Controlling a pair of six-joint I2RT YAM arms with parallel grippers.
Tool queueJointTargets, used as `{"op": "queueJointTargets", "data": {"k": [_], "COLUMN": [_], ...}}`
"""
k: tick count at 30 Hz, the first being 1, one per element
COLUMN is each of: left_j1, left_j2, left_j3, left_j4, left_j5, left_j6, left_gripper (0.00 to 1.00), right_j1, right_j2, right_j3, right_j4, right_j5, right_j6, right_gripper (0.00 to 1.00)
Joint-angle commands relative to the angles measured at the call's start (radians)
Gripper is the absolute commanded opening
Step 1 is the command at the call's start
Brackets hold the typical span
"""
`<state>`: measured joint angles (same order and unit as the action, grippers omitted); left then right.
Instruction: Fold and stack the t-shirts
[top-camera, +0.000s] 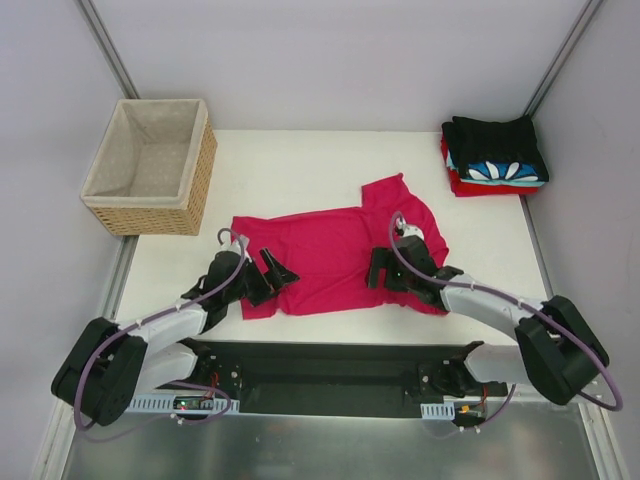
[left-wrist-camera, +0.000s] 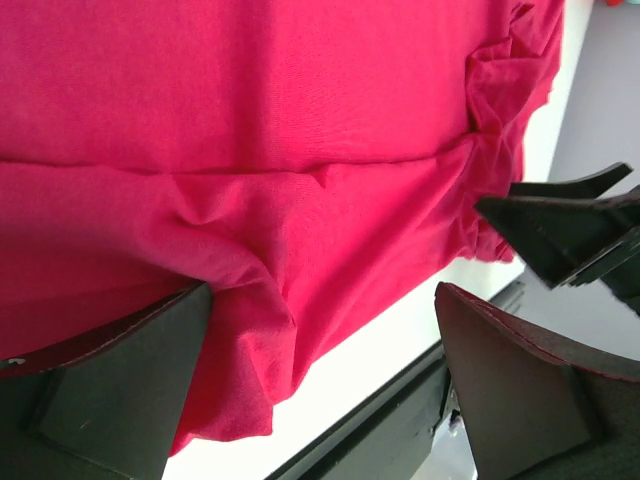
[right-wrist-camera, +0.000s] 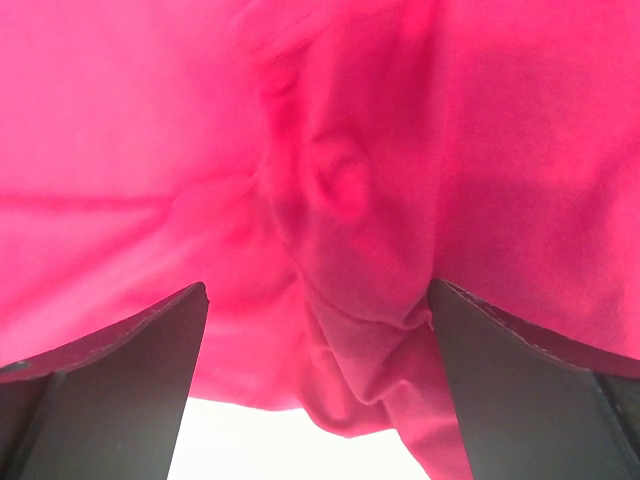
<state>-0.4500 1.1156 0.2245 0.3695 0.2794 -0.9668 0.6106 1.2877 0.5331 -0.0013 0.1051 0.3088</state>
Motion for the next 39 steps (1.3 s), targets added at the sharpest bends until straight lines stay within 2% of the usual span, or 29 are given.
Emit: {"op": "queueJointTargets", "data": {"k": [1,5,6,10,13,18,24,27,29,32,33,35,37,39], "left_j1": [0.000,-0.001,-0.001,-0.001,-0.001,0.000,0.000,0.000,0.000,0.000,0.000,0.002,0.002,0.014], "left_j2": [-0.095,-0.258,-0.295,-0.498,-0.589,-0.665,-0.683,-0.701,-0.683,-0.559,-0.474,-0.392,-0.288,-0.193], "left_j3": [-0.135,-0.160,-0.160,-0.131,-0.110,-0.096,-0.083,-0.036,0.054,0.241,0.292,0.433,0.552,0.646], "left_j4": [-0.216,-0.365,-0.456,-0.644,-0.768,-0.865,-0.870,-0.871,-0.859,-0.845,-0.840,-0.830,-0.816,-0.808], "left_j5": [0.004,-0.006,-0.011,-0.045,-0.075,-0.085,-0.054,-0.060,-0.103,-0.153,-0.161,-0.177,-0.209,-0.252], "left_j6": [-0.003,0.013,0.014,0.016,0.010,0.004,-0.009,-0.013,0.006,0.088,0.111,0.166,0.215,0.241], "left_gripper": [0.99,0.99,0.99,0.99,0.99,0.99,0.99,0.99,0.99,0.99,0.99,0.99,0.99,0.99], "right_j1": [0.121,0.193,0.213,0.255,0.271,0.296,0.339,0.350,0.351,0.345,0.338,0.301,0.256,0.151], "right_j2": [-0.056,-0.134,-0.161,-0.229,-0.277,-0.356,-0.424,-0.461,-0.458,-0.398,-0.330,-0.265,-0.196,-0.162], "right_j3": [-0.094,-0.107,-0.102,-0.082,-0.081,-0.085,-0.070,-0.006,0.062,0.236,0.334,0.425,0.514,0.553], "right_j4": [-0.203,-0.284,-0.316,-0.408,-0.469,-0.563,-0.672,-0.710,-0.733,-0.726,-0.718,-0.680,-0.625,-0.548], "right_j5": [0.022,0.090,0.100,0.163,0.185,0.214,0.268,0.312,0.384,0.491,0.522,0.570,0.530,0.455], "right_j6": [0.131,0.171,0.177,0.188,0.202,0.234,0.265,0.253,0.198,0.066,0.032,-0.078,-0.146,-0.181], "right_gripper": [0.97,0.97,0.97,0.97,0.96,0.96,0.97,0.97,0.97,0.97,0.97,0.97,0.97,0.97]}}
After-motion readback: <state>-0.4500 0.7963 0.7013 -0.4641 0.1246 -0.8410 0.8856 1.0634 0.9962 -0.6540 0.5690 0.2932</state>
